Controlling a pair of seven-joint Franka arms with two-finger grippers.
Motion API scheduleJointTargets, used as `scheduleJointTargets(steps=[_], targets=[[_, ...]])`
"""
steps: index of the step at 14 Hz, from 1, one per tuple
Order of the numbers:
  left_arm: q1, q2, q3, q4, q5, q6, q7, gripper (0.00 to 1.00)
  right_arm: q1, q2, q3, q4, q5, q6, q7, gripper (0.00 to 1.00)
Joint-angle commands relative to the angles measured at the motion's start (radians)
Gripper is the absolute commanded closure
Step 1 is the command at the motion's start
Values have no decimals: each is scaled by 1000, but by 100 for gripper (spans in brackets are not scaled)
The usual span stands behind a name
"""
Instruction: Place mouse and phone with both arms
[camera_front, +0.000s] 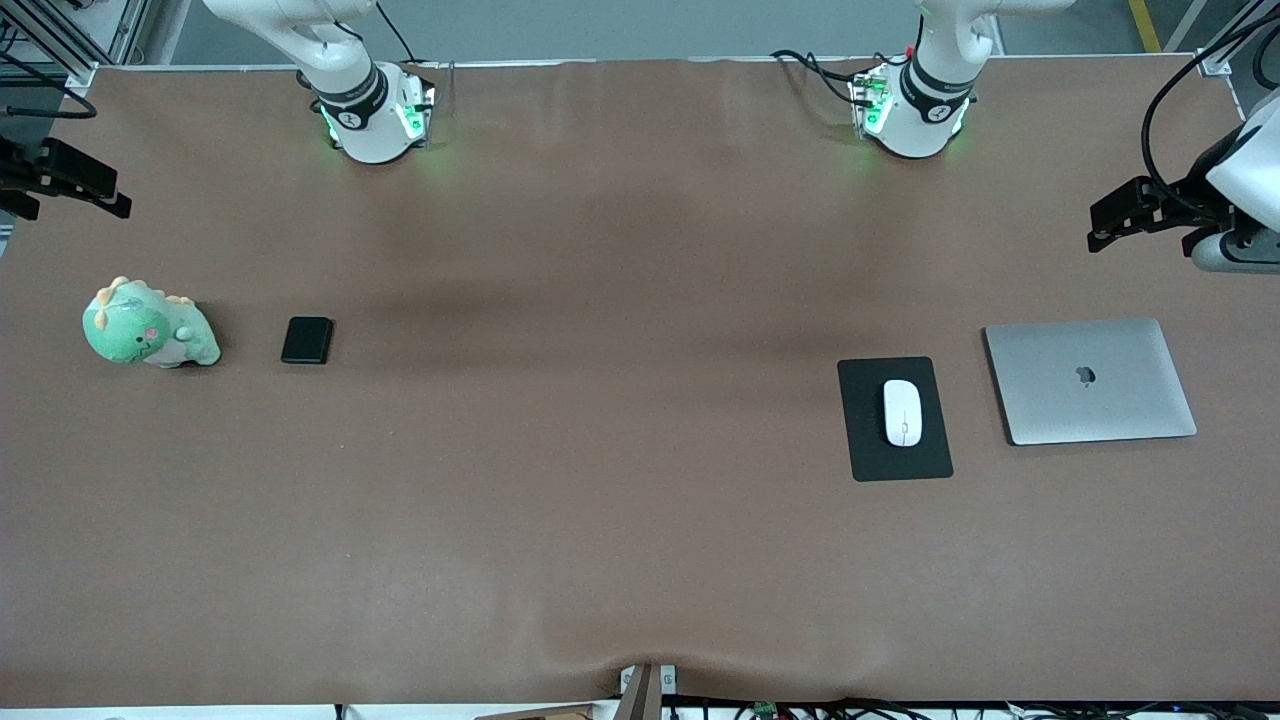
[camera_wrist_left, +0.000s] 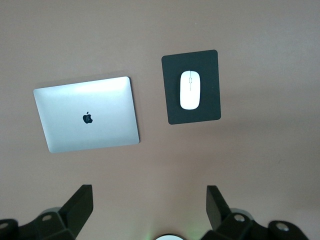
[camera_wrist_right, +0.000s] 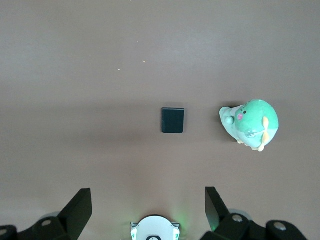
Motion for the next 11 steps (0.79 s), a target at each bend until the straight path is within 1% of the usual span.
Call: scheduleJointTargets(steps=[1, 11], targets=[[5, -16, -6, 1, 24, -16, 21, 0, -7, -22, 17, -22, -29, 7, 12, 0], [5, -16, -6, 0, 24, -16, 19, 0, -7, -23, 17, -22, -16, 1, 15, 0]])
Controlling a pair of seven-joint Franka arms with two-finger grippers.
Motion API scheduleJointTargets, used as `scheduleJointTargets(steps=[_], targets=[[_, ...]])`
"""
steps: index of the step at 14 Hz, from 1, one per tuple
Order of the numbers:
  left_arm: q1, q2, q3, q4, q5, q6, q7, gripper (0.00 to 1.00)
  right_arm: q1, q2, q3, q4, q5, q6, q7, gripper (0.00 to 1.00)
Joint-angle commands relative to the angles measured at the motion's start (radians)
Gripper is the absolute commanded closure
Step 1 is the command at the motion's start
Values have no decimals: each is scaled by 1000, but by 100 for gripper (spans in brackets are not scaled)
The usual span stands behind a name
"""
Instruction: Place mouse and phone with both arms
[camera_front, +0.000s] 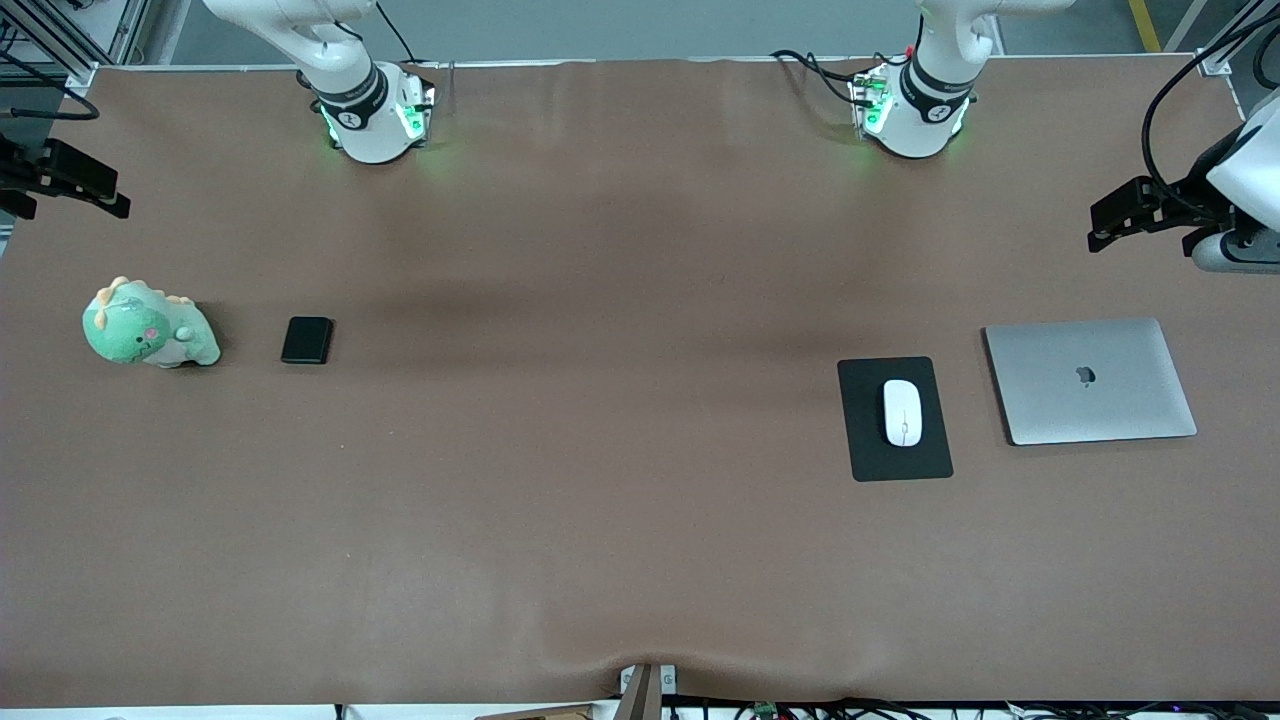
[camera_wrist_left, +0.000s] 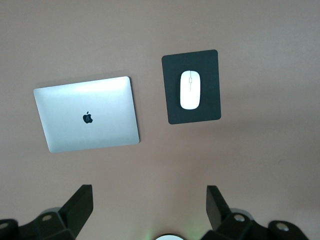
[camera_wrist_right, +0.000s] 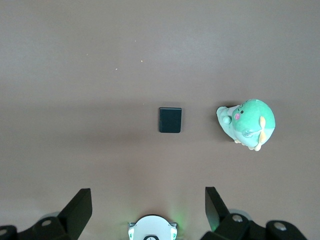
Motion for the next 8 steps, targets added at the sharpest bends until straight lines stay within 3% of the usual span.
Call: scheduleJointTargets(steps=[1, 8], targets=[[5, -16, -6, 0, 24, -15, 19, 0, -5, -23, 12, -22, -8, 2, 13, 0], [3, -16, -7, 0, 24, -15, 5, 0, -2, -23, 12, -22, -8, 2, 12, 0]])
